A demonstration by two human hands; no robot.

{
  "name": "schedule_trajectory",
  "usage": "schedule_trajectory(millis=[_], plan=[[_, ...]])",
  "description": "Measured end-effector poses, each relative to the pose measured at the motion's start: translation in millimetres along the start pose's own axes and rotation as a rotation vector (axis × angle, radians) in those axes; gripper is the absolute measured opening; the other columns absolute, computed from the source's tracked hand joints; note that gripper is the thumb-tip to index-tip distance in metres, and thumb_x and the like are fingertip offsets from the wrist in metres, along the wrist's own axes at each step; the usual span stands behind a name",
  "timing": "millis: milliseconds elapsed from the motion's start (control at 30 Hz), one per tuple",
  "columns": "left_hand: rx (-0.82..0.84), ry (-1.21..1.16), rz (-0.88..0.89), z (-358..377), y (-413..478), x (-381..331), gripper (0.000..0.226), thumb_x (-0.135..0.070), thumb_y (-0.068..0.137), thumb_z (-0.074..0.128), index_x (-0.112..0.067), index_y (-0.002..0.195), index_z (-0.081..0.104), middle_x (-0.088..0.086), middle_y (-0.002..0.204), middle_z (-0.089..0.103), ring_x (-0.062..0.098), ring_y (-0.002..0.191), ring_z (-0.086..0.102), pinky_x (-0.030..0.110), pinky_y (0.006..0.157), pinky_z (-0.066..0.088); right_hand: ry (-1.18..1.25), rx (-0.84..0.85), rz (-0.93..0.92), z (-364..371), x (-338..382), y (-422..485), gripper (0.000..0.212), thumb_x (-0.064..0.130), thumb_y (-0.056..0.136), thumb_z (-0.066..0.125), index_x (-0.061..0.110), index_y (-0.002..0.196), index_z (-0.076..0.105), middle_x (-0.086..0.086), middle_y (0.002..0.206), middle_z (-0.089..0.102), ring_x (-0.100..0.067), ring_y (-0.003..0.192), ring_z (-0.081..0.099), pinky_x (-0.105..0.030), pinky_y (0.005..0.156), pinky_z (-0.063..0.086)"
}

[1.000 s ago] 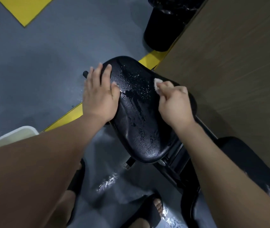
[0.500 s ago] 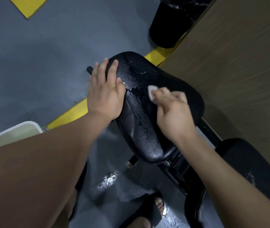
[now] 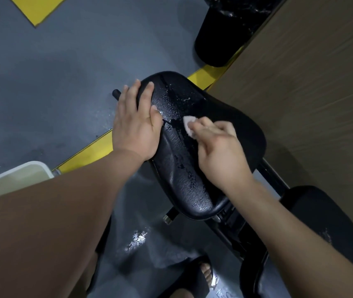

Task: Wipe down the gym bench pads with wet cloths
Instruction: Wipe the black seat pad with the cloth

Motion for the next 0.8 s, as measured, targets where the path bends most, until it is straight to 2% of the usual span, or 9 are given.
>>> schedule_trajectory(millis=[67,167,267,333,433,500,600,667,800], plan=[[0.001,0.0,0.007,-0.2,-0.2,0.0,0.056,-0.033,0.104,0.029,-0.018,0.157,0.035,0.012,0.164,0.026,0.037,0.152,0.021,0.048,0.125,0.02,0.004,0.029,-0.043,-0.9,-6.0,7.1,0.041,-0.002,0.09,0.048,0.017,0.12,0.068,0.006,0.111,0.069,-0.023,0.088,0.05,-0.03,0.095,0.041],[0.014,-0.013,-0.011,-0.1,-0.8,1.2,0.056,-0.036,0.104,0.027,-0.021,0.158,0.033,0.009,0.165,0.024,0.033,0.154,0.018,0.046,0.126,0.017,-0.052,-0.013,0.096,1.8,-34.4,43.8,0.037,0.006,0.098,0.047,0.021,0.125,0.067,0.008,0.111,0.068,-0.029,0.093,0.049,-0.031,0.093,0.041],[0.01,-0.021,-0.015,-1.1,-0.1,0.5,0.057,-0.037,0.103,0.025,-0.022,0.158,0.033,0.008,0.165,0.024,0.032,0.154,0.017,0.045,0.126,0.016,-0.039,-0.062,0.155,6.4,-24.8,49.9,0.04,0.003,0.093,0.043,0.019,0.119,0.068,0.008,0.103,0.066,-0.026,0.09,0.045,-0.025,0.092,0.039],[0.013,-0.019,-0.016,-1.1,0.2,0.5,0.056,-0.036,0.104,0.026,-0.022,0.158,0.032,0.009,0.166,0.024,0.033,0.154,0.017,0.044,0.126,0.016,-0.036,-0.03,0.068,10.9,-4.0,33.8,0.042,0.004,0.087,0.042,0.019,0.117,0.067,0.008,0.104,0.066,-0.027,0.088,0.047,-0.03,0.094,0.042],[0.021,-0.021,-0.04,-1.1,-0.6,2.8,0.053,-0.033,0.106,0.03,-0.024,0.158,0.031,0.006,0.166,0.022,0.03,0.154,0.016,0.044,0.125,0.019,-0.018,0.035,-0.029,11.7,1.7,25.2,0.042,0.011,0.092,0.041,0.024,0.124,0.064,0.011,0.113,0.066,-0.029,0.093,0.053,-0.044,0.092,0.047],[0.032,-0.031,-0.044,-1.0,-1.0,1.7,0.053,-0.034,0.106,0.03,-0.026,0.159,0.03,0.004,0.167,0.02,0.028,0.155,0.013,0.044,0.125,0.019,-0.041,0.009,0.017,10.3,-15.8,45.5,0.04,0.011,0.094,0.043,0.024,0.126,0.065,0.01,0.112,0.067,-0.03,0.093,0.052,-0.046,0.089,0.049],[0.042,-0.048,-0.063,-0.3,-1.4,2.8,0.053,-0.034,0.107,0.03,-0.029,0.159,0.029,0.0,0.168,0.018,0.025,0.156,0.011,0.044,0.125,0.02,-0.05,-0.027,0.142,11.6,-33.2,77.4,0.037,0.006,0.094,0.046,0.016,0.123,0.068,-0.002,0.106,0.069,-0.039,0.093,0.052,-0.048,0.086,0.051],[0.032,-0.049,-0.052,-0.3,-0.8,2.8,0.053,-0.034,0.106,0.03,-0.027,0.159,0.03,0.002,0.167,0.019,0.027,0.155,0.013,0.044,0.125,0.02,-0.032,-0.02,0.114,14.3,-19.8,77.3,0.036,0.003,0.09,0.046,0.014,0.115,0.069,-0.001,0.101,0.069,-0.037,0.092,0.052,-0.045,0.087,0.051],[0.018,-0.044,-0.027,-0.1,-0.8,3.0,0.056,-0.036,0.104,0.027,-0.024,0.158,0.032,0.007,0.166,0.023,0.032,0.154,0.017,0.043,0.125,0.018,0.015,0.025,-0.097,13.2,14.0,45.2,0.038,0.0,0.088,0.046,0.019,0.113,0.068,0.01,0.105,0.067,-0.027,0.094,0.049,-0.031,0.095,0.045]])
Point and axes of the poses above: each hand's wrist, its own y-axis towards the middle knuckle, its own z-axis out of the palm, x = y × z, the point moved 8 cm from there along y, towards the middle knuckle
